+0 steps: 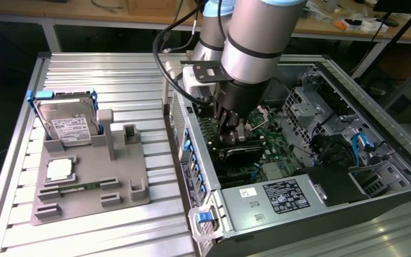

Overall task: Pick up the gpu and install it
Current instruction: 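Press down on the gpu until it lock into place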

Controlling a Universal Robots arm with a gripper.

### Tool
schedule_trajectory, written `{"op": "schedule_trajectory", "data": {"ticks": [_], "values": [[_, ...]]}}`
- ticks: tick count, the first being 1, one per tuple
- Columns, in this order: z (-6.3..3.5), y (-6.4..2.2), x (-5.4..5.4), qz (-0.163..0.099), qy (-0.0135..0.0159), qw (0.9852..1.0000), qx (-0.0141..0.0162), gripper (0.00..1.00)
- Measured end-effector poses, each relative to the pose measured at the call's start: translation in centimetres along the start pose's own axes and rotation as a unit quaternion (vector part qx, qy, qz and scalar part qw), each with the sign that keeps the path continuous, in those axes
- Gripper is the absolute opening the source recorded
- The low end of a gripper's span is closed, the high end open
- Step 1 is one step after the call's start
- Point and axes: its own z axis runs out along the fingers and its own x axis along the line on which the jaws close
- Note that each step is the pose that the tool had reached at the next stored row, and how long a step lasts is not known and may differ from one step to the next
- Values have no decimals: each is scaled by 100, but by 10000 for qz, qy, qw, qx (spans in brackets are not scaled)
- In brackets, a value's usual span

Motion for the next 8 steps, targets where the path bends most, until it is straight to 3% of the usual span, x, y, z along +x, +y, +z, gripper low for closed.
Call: {"op": "schedule_trajectory", "data": {"ticks": [4,6,8], "values": [[-44,7,-2,-2,1,10000,55,11],[-44,12,-2,-3,1,10000,62,11],[-45,23,-1,-2,2,10000,65,24]]}}
